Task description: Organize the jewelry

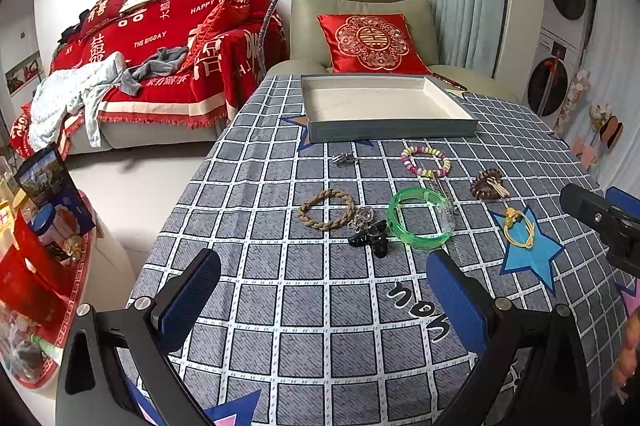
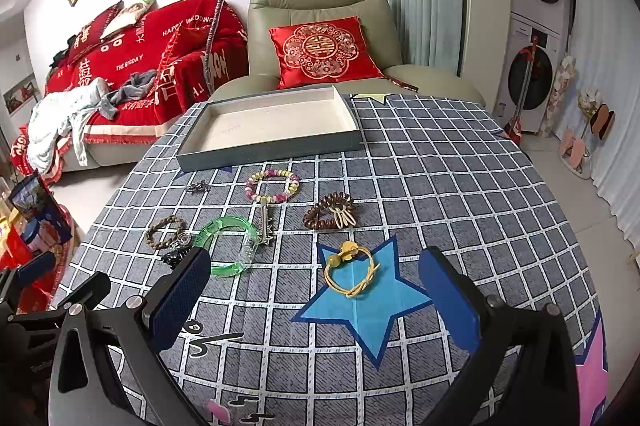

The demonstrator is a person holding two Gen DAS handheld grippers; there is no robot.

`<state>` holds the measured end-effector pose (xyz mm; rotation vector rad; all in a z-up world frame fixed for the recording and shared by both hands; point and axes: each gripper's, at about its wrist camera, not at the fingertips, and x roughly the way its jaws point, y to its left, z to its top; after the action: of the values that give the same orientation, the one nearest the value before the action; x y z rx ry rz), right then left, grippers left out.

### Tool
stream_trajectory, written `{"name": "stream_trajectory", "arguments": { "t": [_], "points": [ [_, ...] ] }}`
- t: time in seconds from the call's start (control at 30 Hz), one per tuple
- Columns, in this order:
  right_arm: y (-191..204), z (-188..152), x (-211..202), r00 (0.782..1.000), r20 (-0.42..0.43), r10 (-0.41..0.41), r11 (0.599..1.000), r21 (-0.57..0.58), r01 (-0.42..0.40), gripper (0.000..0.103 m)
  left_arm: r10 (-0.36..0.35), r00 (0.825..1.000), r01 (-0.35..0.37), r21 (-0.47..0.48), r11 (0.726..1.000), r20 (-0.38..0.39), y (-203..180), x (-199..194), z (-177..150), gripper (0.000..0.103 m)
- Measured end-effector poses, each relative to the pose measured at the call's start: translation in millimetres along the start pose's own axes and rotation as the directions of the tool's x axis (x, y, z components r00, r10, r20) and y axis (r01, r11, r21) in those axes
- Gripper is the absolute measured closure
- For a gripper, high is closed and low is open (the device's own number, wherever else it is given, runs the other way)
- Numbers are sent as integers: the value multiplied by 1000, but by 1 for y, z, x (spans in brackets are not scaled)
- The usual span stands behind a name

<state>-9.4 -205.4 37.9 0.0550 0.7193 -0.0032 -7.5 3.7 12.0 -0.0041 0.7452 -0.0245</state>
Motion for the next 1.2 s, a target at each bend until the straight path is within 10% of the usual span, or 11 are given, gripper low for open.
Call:
{"name": "stream_trajectory", "arguments": {
  "t": [1.2],
  "points": [
    [2,2,-4,1000,5,6,1000,1,-6,0,-3,1000,3,-14,1000,7,3,-5,2,0]
  ]
}}
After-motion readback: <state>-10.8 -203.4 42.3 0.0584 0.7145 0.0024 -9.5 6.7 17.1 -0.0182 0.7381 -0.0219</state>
